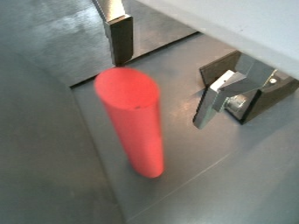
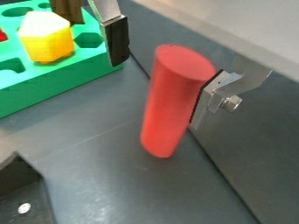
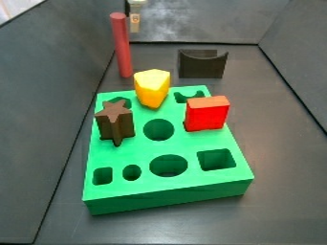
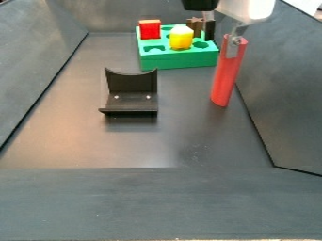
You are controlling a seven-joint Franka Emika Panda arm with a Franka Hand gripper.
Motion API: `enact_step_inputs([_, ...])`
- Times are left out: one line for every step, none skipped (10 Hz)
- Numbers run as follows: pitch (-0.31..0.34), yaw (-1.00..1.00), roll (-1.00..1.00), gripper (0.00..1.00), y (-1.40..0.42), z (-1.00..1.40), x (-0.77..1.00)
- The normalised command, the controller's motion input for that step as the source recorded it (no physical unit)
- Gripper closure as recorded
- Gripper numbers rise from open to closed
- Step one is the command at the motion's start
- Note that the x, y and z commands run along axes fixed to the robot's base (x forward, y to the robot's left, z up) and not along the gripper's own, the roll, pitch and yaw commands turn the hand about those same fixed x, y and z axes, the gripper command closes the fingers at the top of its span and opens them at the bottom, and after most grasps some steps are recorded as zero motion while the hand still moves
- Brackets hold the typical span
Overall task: Pick up the oval object. Move up. Move to above the board. Insert the oval object.
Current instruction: Pick up the oval object.
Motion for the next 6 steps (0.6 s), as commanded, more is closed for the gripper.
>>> enact_step_inputs([-0.01, 0.0, 0.0, 0.0, 0.0, -0.05, -0.27])
enact_step_inputs([-0.049, 0.04, 0.0, 0.0, 0.0, -0.07, -0.16])
enact_step_inputs([-0.056, 0.12, -0.03, 0.0, 0.0, -0.08, -0.06])
enact_step_inputs([-0.047, 0.11, -0.01, 0.0, 0.0, -0.1, -0.08])
enact_step_inputs([-0.036, 0.09, 0.0, 0.0, 0.0, -0.09, -0.1])
enact_step_inputs([-0.044, 0.08, 0.0, 0.0, 0.0, -0.14, -0.16])
